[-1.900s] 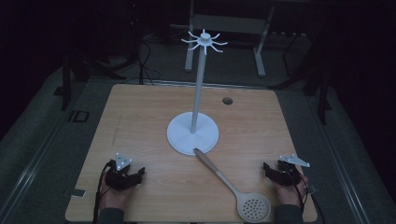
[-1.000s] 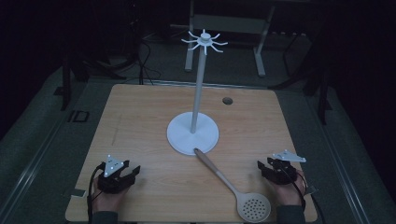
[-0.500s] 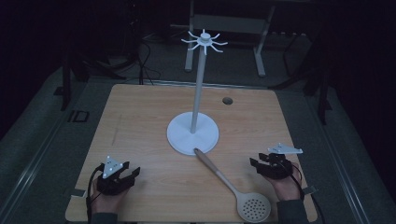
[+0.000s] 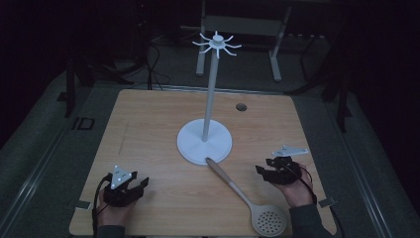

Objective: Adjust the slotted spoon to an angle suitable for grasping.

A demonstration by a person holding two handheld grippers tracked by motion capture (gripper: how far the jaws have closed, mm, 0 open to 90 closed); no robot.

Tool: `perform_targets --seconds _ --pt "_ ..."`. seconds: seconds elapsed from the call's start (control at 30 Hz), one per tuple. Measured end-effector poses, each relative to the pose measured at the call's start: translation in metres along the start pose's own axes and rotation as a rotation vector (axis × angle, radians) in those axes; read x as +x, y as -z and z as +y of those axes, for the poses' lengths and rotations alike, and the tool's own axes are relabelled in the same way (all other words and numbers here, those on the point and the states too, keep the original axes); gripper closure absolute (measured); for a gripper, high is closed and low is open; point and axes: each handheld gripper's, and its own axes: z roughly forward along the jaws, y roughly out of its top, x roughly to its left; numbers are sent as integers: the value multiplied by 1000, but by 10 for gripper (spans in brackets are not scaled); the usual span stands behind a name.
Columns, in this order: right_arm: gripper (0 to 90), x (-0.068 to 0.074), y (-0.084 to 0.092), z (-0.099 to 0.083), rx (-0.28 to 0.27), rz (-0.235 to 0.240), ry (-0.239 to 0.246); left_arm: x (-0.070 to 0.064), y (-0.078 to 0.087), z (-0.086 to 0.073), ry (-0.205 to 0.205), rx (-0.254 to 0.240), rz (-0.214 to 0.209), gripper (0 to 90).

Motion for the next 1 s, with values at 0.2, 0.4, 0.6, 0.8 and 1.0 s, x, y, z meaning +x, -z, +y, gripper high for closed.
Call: perform_targets --seconds 0.2,0.4,0.6,0.8,1.0 --pt "483 4 0 9 13 8 7 0 0 0 -7 2 10 480" --pt "478 8 -5 13 38 12 25 3 0 0 4 -3 18 474" --pt "478 15 -10 18 55 23 49 2 0 1 -1 0 9 474" --pt "480 22 -14 23 77 27 79 1 -1 2 -2 1 5 474" --pt "480 29 -19 28 101 31 112 2 -1 2 -5 -2 7 472"
